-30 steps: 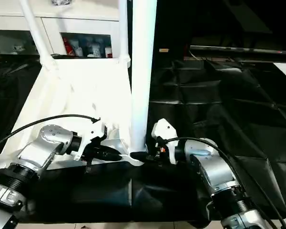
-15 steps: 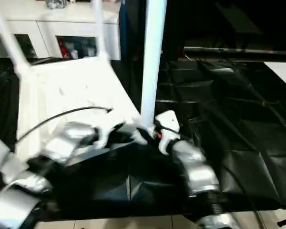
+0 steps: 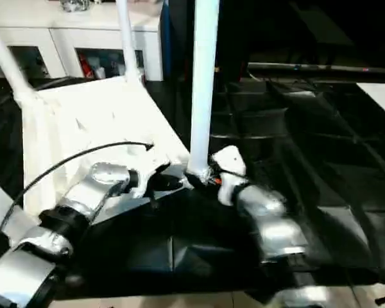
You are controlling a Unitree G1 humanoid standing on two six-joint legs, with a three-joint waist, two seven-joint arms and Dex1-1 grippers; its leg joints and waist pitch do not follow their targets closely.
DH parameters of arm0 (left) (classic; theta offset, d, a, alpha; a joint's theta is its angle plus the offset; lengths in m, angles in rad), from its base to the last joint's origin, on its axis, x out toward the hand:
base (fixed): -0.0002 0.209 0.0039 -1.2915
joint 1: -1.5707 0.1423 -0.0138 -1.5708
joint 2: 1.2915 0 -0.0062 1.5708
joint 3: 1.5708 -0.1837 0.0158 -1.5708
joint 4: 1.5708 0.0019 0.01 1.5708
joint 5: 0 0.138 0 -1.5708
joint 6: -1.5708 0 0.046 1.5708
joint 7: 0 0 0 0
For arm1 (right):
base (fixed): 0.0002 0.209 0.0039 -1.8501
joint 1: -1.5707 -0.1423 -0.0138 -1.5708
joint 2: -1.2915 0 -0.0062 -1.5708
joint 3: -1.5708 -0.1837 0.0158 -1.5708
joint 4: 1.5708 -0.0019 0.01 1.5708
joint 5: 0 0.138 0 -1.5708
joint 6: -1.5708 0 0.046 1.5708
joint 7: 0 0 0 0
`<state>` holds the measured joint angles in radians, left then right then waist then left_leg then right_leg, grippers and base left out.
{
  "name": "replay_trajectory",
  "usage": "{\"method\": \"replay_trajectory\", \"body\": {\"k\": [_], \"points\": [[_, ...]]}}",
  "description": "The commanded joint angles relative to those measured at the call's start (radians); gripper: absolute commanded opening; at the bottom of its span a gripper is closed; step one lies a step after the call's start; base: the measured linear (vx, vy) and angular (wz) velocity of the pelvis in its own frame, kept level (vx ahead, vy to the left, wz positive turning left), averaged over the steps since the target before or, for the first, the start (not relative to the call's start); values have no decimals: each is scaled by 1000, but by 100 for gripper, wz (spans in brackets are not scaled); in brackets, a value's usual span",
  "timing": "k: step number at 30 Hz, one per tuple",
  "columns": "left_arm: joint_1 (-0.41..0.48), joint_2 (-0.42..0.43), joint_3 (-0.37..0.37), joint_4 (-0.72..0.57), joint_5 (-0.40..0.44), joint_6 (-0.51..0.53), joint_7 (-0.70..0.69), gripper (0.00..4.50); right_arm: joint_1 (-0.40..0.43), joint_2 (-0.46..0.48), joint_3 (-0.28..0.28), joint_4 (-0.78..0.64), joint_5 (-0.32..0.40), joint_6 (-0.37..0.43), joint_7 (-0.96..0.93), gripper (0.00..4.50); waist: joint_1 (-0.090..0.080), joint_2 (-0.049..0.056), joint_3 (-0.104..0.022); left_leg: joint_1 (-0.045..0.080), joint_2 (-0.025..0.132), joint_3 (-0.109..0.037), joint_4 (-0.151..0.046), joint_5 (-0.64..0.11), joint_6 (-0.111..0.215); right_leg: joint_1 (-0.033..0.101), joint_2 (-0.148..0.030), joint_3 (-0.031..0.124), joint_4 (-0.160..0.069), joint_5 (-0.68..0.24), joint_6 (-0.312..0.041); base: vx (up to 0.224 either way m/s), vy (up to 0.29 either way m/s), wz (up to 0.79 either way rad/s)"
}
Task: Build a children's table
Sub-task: Rotate leg to tighten
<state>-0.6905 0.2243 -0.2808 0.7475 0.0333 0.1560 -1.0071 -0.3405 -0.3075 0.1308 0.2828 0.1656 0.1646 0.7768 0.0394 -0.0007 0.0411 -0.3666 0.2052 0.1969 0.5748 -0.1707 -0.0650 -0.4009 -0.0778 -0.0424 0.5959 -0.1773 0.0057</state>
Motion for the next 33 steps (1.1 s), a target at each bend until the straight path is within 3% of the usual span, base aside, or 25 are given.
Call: {"method": "replay_trajectory", "body": {"k": [1, 3, 9, 17, 24, 33], "points": [[41, 20, -2, -31, -41, -30, -100, 0, 19, -50, 43, -68, 42, 24, 141, 375, 7, -11, -54, 4, 19, -14, -62, -270, 54, 46, -52, 33, -84, -296, -185, 0, 0, 0], [54, 35, -2, -56, -58, -25, -145, 0, 25, -80, 46, -77, 42, 22, 179, 375, 8, -10, -53, 9, 23, -11, -61, -271, 59, 39, -53, 34, -83, -295, -196, 0, 0, 0], [106, 102, -17, -167, -107, 22, -292, 0, 24, -136, 70, -70, 13, 29, 233, 375, 7, -5, -54, 9, 27, -14, -65, -265, 39, 38, -52, 32, -75, -272, -215, 0, 0, 0], [133, 121, -17, -212, -106, 47, -317, 0, -4, -88, 73, -29, 20, 24, 218, 375, 10, -7, -55, 9, 24, -9, -61, -238, 43, 39, -51, 34, -70, -217, -227, 0, 0, 0], [139, 122, -17, -230, -105, 59, -311, 0, -10, -78, 94, -28, 29, 25, 242, 297, 10, -9, -54, 10, 24, -9, -62, -252, 35, 39, -51, 35, -72, -245, -217, 0, 0, 0], [147, 125, -16, -240, -99, 69, -305, 0, -17, -68, 100, -4, 19, 17, 257, 265, 11, -8, -54, 10, 23, -9, -61, -242, 36, 40, -51, 35, -70, -237, -218, 0, 0, 0]]}}
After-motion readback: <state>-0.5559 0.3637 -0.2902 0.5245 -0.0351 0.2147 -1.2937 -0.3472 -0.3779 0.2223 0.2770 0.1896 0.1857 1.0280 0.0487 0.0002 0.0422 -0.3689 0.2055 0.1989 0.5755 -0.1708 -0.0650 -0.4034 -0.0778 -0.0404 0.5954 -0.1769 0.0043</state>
